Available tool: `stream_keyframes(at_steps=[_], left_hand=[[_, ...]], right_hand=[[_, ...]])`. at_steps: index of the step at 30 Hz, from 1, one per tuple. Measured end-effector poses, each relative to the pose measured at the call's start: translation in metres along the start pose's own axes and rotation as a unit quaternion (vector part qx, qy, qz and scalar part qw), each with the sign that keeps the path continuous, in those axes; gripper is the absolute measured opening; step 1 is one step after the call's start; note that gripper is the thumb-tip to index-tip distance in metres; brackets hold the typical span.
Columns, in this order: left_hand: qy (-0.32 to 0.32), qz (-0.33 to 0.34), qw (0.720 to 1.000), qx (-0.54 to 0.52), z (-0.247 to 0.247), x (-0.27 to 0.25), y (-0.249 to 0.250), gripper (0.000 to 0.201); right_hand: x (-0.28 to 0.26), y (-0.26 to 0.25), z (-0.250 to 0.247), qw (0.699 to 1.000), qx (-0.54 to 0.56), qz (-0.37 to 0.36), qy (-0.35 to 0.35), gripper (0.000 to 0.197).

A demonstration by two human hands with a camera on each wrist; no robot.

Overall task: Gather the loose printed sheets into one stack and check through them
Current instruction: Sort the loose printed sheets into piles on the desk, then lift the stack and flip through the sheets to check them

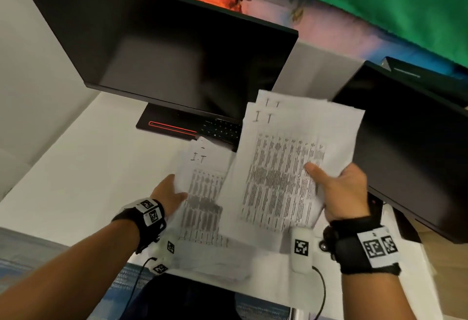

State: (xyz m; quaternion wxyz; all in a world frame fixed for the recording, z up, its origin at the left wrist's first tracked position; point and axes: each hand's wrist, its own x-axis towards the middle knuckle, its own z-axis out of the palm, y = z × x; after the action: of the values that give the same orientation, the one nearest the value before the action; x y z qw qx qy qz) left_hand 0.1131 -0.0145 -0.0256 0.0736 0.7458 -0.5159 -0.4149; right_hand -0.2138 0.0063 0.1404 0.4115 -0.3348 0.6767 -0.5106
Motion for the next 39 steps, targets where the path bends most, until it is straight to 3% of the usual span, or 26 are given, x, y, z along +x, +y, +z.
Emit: stream_keyframes(at_steps=[3,6,10,13,15,19,22,25,27,31,35,37,39], left_hand=[[-0.017,-0.009,1.000,0.004,0.012,-0.004,0.005,0.072],[0.001,-0.015,1.000,-0.014,0.015,-0.001,0.006,0.038],[0.013,-0.021,0.994,-0.104,0.014,-0.001,0.019,0.047],[-0.031,-0.036,0.990,-0.132,0.025,-0.005,0.038,0.059],[-0.047,-0.037,0.988,-0.142,0.032,-0.004,0.047,0.066],[-0.034,-0.028,0.993,-0.113,0.034,0.004,0.047,0.050],[-0.027,-0.001,0.997,-0.073,0.029,0.010,0.036,0.042],[-0.025,0.018,0.993,-0.117,0.025,0.007,0.030,0.051],[-0.017,0.059,0.984,-0.168,0.022,-0.004,0.034,0.037],[-0.048,0.154,0.940,-0.301,-0.001,-0.034,0.052,0.039],[0.004,0.244,0.916,-0.318,-0.030,-0.058,0.082,0.036],[0.076,0.282,0.907,-0.304,-0.039,-0.070,0.096,0.025],[0.151,0.311,0.892,-0.290,-0.041,-0.078,0.103,0.024]], right_hand=[[0.009,0.056,0.016,0.993,-0.018,0.114,-0.030,0.039],[0.017,0.111,0.033,0.979,-0.076,0.187,-0.010,0.068],[0.023,0.146,0.047,0.951,-0.265,0.158,0.005,0.067],[0.023,0.163,0.060,0.939,-0.309,0.133,-0.073,0.077],[0.024,0.171,0.065,0.936,-0.324,0.115,-0.070,0.077],[0.018,0.180,0.068,0.949,-0.285,0.105,-0.087,0.084],[0.017,0.186,0.058,0.962,-0.237,0.122,-0.056,0.086],[0.015,0.186,0.047,0.973,-0.176,0.143,-0.051,0.090],[0.017,0.181,0.041,0.978,-0.140,0.148,-0.053,0.096],[0.026,0.149,0.028,0.983,-0.026,0.164,-0.084,0.127],[0.028,0.098,0.017,0.991,-0.010,0.084,-0.106,0.087],[0.020,0.070,0.013,0.995,0.015,0.029,-0.092,0.070],[0.004,0.051,0.011,0.993,0.063,-0.030,-0.091,0.033]])
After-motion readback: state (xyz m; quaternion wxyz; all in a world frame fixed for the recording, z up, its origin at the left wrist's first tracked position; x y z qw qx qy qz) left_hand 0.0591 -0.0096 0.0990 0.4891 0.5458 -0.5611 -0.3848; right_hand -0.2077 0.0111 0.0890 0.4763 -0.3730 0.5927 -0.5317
